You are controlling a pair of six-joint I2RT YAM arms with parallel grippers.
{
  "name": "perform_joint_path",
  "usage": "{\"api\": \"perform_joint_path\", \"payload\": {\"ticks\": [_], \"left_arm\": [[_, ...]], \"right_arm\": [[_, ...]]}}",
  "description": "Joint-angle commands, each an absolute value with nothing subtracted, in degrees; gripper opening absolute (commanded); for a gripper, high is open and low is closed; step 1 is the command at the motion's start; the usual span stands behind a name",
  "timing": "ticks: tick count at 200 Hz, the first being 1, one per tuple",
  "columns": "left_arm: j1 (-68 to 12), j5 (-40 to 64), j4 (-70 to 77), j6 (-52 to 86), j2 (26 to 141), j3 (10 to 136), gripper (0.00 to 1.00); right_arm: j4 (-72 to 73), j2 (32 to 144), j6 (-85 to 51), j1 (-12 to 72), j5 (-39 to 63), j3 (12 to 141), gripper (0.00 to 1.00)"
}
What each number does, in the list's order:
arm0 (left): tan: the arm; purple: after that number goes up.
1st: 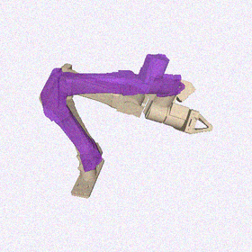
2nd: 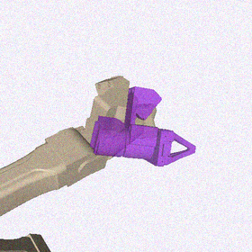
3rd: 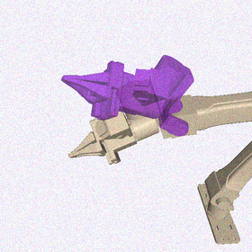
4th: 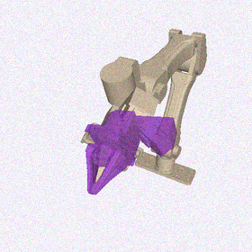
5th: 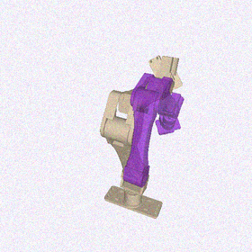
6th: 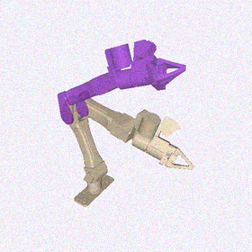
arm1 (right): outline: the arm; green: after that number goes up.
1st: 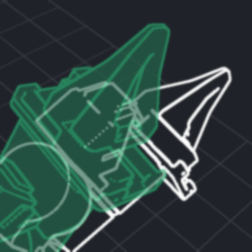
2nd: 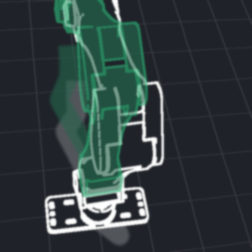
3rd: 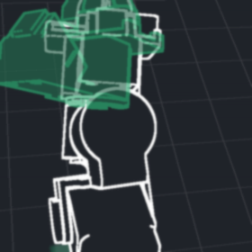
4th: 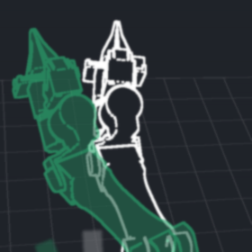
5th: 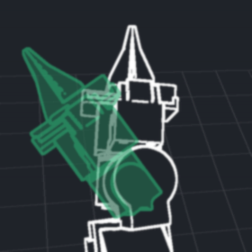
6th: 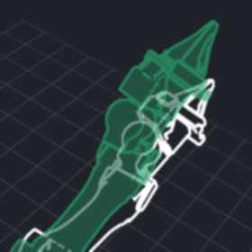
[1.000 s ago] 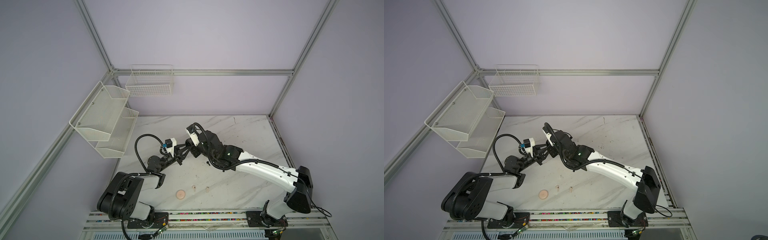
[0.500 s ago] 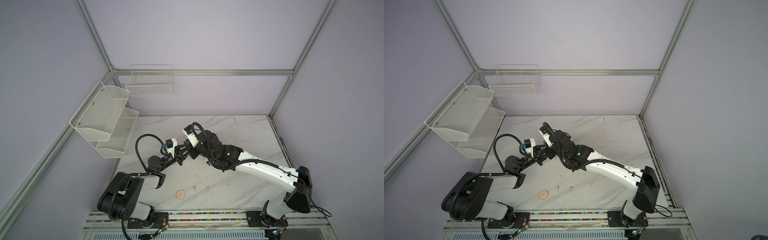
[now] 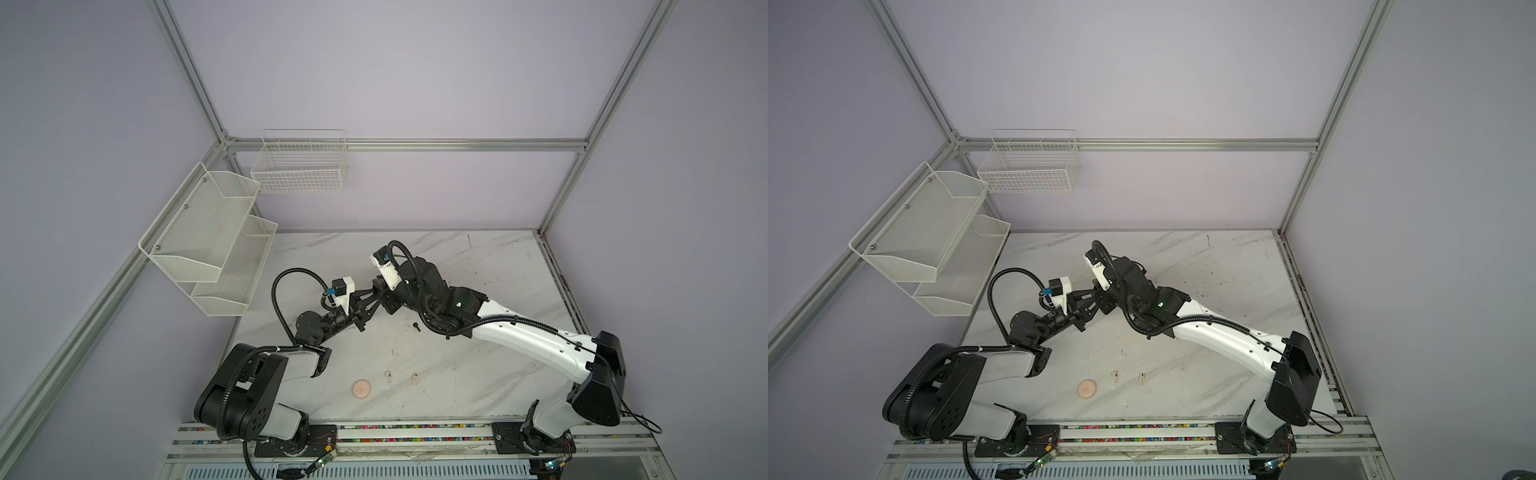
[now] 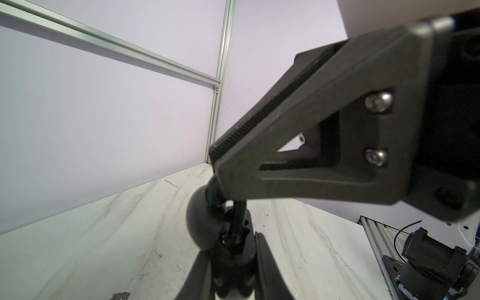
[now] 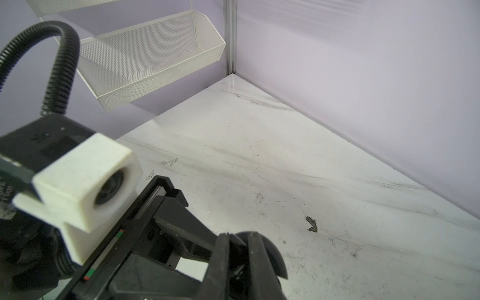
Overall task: Insert wireless bluetooth earbuds into charging case
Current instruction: Insert the wireless bluetooth earbud into the charging case.
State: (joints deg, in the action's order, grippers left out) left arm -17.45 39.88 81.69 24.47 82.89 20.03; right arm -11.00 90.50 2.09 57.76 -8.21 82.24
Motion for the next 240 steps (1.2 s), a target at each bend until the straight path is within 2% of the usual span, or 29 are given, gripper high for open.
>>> {"api": "perform_joint_path", "payload": {"ticks": [1,240], "left_arm": [[-17.67,40.50,85.87,23.64,81.67,20.86,0.00],[-17.67,41.07,85.81,24.52,79.47,21.52,0.00]], "right_arm": [[-10.90,88.11,2.46,57.41,-9.64,82.47,0.06],[-5.68,87.03,0.37,57.13,-7.37,74.14,0.05]]}}
